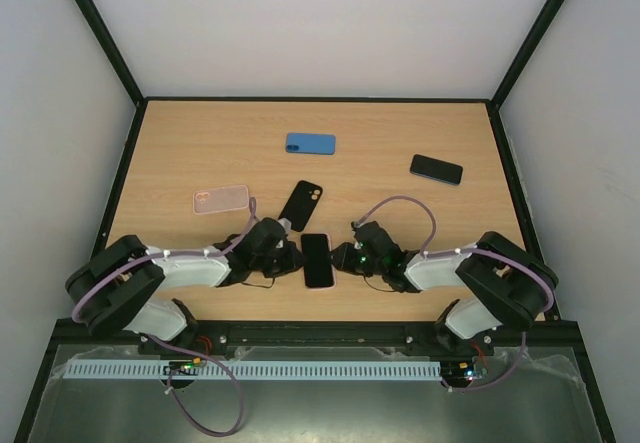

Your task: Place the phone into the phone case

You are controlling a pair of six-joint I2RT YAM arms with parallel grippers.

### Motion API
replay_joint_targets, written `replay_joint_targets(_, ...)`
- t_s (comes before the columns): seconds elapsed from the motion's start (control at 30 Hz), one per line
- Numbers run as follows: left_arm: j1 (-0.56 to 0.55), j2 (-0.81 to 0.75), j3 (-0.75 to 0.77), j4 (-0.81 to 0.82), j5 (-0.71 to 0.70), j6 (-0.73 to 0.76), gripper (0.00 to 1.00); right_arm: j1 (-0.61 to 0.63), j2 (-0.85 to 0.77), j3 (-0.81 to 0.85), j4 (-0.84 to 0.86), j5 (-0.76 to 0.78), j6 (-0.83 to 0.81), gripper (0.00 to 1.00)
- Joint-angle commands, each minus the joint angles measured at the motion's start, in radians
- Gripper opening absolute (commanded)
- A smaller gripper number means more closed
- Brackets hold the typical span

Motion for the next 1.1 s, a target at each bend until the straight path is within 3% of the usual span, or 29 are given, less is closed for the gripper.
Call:
replay_joint_targets(0.0,-0.003,0.021,0.039,0.036,0.036,0.008,0.09,0.003,0.039,-0.025,0.111,-0.044,0.032,0.2)
replay_joint_targets(0.5,-0.004,-0.051,0.033,-0.103,-0.063,0.016,0.3,0.003,-0.007,-0.077,0.097,-0.023,0.062,0.21)
replay_joint_targets(0.63,-0.007,-0.052,0.022,-0.094,-0.052,0.013,0.3,0.003,-0.018,-0.097,0.125,-0.028,0.081,0.21)
replay_joint_targets(0.83,-0.017,-0.045,0.013,-0.058,-0.04,0.01,0.19,0.003,-0.007,-0.102,0.169,-0.054,0.094,0.21)
replay_joint_targets(1.07,-0.03,0.014,0.023,0.008,-0.011,0.012,0.13,0.003,0.027,-0.098,0.208,-0.077,0.099,0.21)
